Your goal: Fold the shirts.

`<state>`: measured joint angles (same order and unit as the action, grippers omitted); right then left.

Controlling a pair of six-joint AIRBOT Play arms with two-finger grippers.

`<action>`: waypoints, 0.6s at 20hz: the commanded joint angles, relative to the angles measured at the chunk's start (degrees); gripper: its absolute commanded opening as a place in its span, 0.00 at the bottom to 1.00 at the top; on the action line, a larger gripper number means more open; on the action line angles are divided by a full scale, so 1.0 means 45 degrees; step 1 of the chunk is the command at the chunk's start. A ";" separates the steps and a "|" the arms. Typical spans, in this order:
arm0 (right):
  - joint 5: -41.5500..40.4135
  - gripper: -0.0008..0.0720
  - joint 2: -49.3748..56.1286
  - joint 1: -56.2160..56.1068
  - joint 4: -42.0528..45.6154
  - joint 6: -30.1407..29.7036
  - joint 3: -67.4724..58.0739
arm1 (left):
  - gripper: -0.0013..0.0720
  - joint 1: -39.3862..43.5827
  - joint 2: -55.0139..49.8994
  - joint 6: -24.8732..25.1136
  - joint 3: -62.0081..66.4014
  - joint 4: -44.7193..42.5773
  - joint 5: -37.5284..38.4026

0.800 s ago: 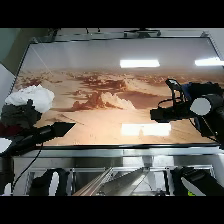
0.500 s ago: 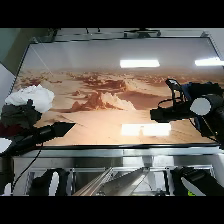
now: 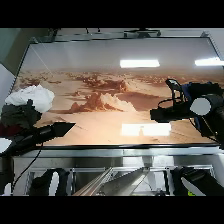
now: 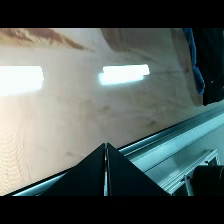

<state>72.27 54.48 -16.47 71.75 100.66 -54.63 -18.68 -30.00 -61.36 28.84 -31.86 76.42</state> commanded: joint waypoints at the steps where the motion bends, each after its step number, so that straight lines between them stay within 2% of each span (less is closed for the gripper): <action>1: -0.0335 0.04 -0.0010 -0.0010 -0.0005 0.0000 0.0005 | 0.03 -0.0010 0.0010 0.0005 0.0000 0.0000 -0.0010; 5: -0.0447 0.04 -0.0005 -0.0010 -0.0005 0.0005 0.0010 | 0.03 -0.0010 0.0010 0.0015 0.0000 0.0583 -0.0685; 6: -0.0437 0.04 0.0005 -0.0010 -0.0005 0.0005 0.0010 | 0.03 -0.0073 0.0005 0.0010 0.0097 0.0175 -0.1705; 8: -0.0563 0.04 0.0121 -0.0010 0.0005 0.0000 0.0005 | 0.03 -0.0758 -0.0563 -0.0287 0.1224 -0.2365 -0.3997; 9: -0.0967 0.04 0.0228 0.0010 0.0000 0.0000 0.0005 | 0.18 -0.1477 -0.1224 -0.0471 0.2069 -0.3123 -0.4609; 11: -0.1564 0.05 0.0408 0.0005 -0.0005 0.0005 0.0005 | 0.93 -0.3055 -0.2803 -0.0437 0.3687 -0.3429 -0.5532; 12: -0.1642 0.09 0.0495 0.0005 -0.0010 0.0010 0.0005 | 1.00 -0.3764 -0.3750 -0.0413 0.4362 -0.3507 -0.5984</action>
<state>67.55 55.79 -16.47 71.72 100.66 -54.61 -28.10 -38.68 -62.54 40.49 -42.06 58.35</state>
